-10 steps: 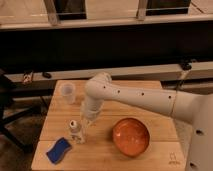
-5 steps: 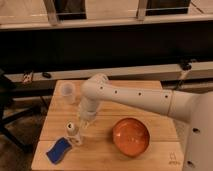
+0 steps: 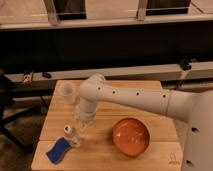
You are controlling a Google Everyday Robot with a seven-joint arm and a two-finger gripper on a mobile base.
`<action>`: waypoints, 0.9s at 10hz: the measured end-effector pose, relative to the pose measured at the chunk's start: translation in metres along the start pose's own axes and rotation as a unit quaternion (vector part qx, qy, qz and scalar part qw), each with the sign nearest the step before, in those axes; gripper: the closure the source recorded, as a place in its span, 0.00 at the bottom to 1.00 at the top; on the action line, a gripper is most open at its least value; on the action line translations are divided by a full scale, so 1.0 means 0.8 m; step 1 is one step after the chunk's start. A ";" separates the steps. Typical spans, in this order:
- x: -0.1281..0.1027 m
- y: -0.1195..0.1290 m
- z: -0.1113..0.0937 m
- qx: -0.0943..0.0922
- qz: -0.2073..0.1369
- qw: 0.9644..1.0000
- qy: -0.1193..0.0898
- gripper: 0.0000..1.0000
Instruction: Knock the bottle over
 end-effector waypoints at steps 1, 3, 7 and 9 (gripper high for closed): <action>-0.003 0.000 0.001 0.000 -0.002 1.000 -0.001 1.00; -0.010 0.000 0.001 -0.001 -0.005 1.000 -0.004 1.00; -0.024 0.003 0.005 -0.001 -0.011 1.000 -0.009 1.00; -0.024 0.002 0.004 0.000 -0.010 1.000 -0.010 1.00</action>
